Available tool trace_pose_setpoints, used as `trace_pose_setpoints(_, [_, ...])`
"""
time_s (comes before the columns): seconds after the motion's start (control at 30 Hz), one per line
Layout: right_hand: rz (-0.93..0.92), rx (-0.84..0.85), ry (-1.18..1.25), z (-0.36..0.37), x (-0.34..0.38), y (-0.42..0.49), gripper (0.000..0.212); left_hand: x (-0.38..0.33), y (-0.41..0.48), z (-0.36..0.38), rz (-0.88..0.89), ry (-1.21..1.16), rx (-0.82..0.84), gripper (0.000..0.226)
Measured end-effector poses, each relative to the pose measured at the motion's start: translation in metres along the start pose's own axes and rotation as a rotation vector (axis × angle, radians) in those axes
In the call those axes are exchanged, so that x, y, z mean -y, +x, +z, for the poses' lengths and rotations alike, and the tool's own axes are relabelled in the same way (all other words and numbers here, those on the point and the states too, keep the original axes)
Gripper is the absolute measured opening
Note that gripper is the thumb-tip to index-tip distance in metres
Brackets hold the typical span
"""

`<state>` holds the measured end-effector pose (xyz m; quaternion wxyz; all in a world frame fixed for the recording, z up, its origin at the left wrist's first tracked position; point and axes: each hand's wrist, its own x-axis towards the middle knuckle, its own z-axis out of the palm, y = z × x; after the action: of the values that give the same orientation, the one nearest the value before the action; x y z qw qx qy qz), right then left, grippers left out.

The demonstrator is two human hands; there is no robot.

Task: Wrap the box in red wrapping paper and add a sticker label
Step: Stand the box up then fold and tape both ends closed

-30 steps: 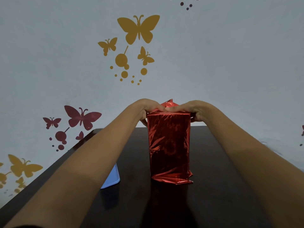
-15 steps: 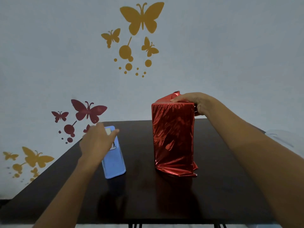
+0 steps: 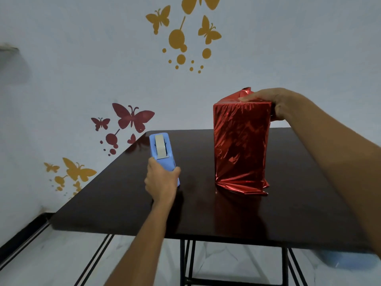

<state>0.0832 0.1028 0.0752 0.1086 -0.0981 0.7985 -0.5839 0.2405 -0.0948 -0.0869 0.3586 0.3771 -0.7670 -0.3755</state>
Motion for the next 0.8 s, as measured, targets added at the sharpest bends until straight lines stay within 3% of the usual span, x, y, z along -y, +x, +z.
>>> trace_pose_setpoints(0.2, [0.008,0.028,0.037,-0.001,-0.002,-0.002,0.033,0.015,0.019,-0.024,0.119,0.014,0.161,0.083])
trace_pose_setpoints(0.4, [0.02,0.04,0.035,-0.002,-0.002,-0.004,0.036,0.008,0.042,-0.045,0.063,-0.06,0.308,0.069])
trace_pose_setpoints(0.53, [-0.014,0.018,0.003,-0.003,0.0,-0.006,0.03,-0.024,0.057,-0.056,-0.106,-0.068,0.44,0.033])
trace_pose_setpoints(0.67, [-0.034,0.001,-0.001,0.0,-0.002,-0.006,0.026,-0.042,0.07,-0.061,-0.301,-0.028,0.616,0.036])
trace_pose_setpoints(0.8, [-0.038,0.014,-0.019,0.001,-0.004,-0.006,0.026,-0.04,0.079,-0.059,-0.437,-0.177,0.702,0.028])
